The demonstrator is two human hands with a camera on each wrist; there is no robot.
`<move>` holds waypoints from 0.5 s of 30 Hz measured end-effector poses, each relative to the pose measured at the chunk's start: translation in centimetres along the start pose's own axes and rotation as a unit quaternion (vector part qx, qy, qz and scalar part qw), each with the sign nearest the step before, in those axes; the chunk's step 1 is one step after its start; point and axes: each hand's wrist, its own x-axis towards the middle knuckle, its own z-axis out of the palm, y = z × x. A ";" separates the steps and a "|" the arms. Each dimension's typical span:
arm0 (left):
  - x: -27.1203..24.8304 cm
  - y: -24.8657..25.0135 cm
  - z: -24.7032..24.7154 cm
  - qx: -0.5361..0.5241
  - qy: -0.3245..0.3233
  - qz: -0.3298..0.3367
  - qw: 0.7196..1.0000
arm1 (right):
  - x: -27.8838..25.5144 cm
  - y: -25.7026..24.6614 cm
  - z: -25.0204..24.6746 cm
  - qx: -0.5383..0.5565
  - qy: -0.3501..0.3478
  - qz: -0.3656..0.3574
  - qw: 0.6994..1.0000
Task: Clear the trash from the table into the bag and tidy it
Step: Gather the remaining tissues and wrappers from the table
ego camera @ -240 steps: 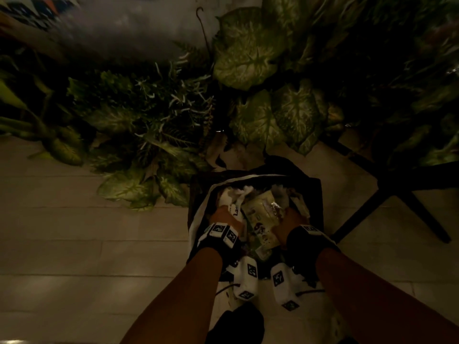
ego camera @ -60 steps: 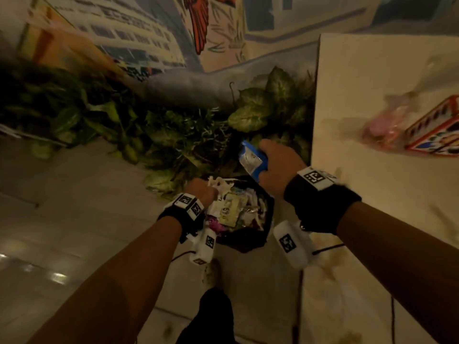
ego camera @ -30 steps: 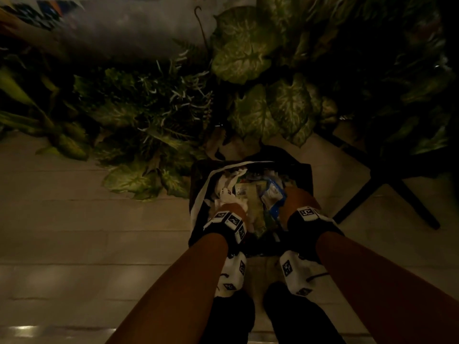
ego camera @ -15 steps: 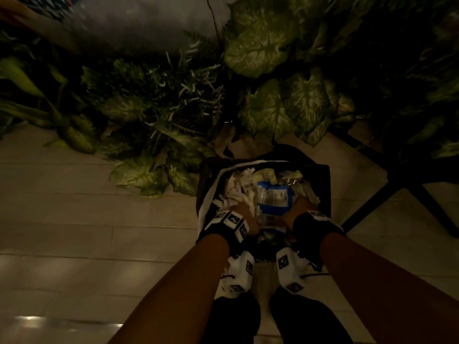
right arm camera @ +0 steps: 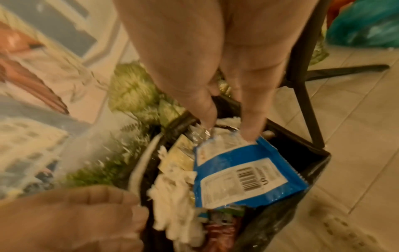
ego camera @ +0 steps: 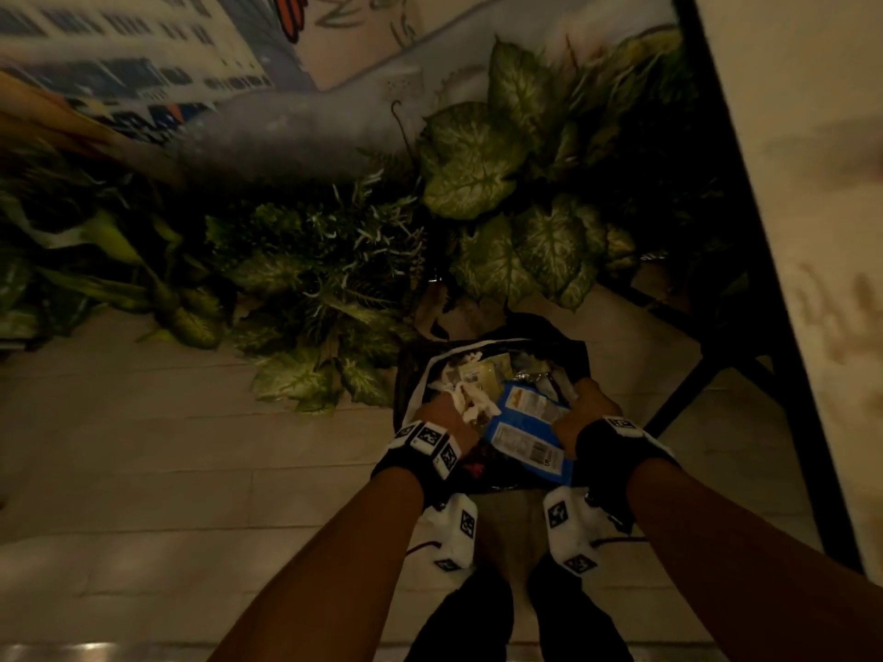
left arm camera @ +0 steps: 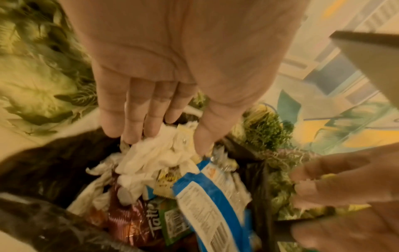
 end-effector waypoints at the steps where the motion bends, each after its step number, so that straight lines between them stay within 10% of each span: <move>1: -0.5 -0.1 -0.3 -0.002 0.009 0.003 1.000 | -0.5 0.0 -0.3 0.004 0.005 -0.014 1.000; 15: -13.3 5.6 -6.5 0.005 0.110 0.156 0.982 | -16.2 -2.0 -13.4 -0.068 -0.048 -0.320 0.944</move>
